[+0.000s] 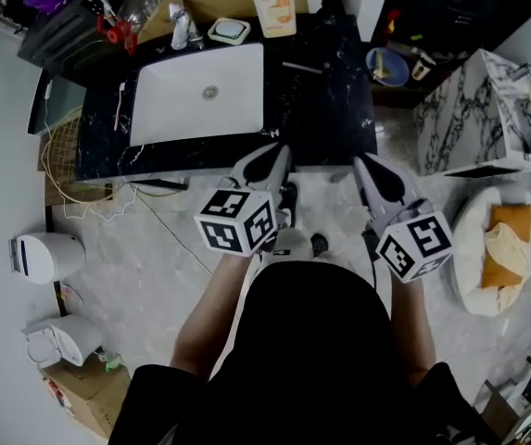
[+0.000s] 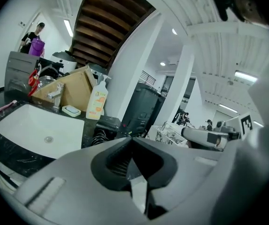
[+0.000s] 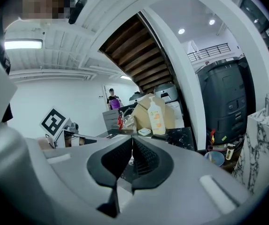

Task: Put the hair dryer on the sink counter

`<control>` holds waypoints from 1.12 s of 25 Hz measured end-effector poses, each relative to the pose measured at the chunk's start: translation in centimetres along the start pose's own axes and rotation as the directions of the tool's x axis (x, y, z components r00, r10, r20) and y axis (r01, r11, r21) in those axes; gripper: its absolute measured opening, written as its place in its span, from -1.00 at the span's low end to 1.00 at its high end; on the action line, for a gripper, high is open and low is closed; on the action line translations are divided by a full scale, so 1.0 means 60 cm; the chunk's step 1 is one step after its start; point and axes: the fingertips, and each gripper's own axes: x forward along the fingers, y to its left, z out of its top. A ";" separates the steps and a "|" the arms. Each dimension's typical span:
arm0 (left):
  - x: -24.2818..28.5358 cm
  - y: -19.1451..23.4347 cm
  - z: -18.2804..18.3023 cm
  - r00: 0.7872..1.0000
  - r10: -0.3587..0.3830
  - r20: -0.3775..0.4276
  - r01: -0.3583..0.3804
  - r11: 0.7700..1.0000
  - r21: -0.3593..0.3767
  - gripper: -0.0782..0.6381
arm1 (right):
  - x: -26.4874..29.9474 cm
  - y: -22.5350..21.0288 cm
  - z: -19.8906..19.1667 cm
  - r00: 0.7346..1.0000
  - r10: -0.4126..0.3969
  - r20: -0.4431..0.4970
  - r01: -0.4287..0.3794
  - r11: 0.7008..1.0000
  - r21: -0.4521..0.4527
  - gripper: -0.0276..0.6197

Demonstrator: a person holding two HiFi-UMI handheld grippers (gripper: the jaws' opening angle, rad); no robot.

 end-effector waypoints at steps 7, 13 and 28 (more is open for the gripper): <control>-0.070 -0.055 0.004 0.997 0.004 0.072 -0.010 0.997 0.078 -0.79 | -0.048 0.040 0.010 1.000 0.010 0.028 -0.008 0.998 -0.066 -0.89; -0.113 -0.084 0.027 0.991 -0.004 0.130 -0.012 0.993 0.116 -0.79 | -0.076 0.057 0.023 0.999 0.009 0.047 -0.004 0.994 -0.108 -0.89; -0.187 -0.086 0.070 0.981 -0.030 0.190 -0.010 0.979 0.205 -0.79 | -0.095 0.099 0.054 0.995 -0.027 0.096 0.041 0.989 -0.145 -0.89</control>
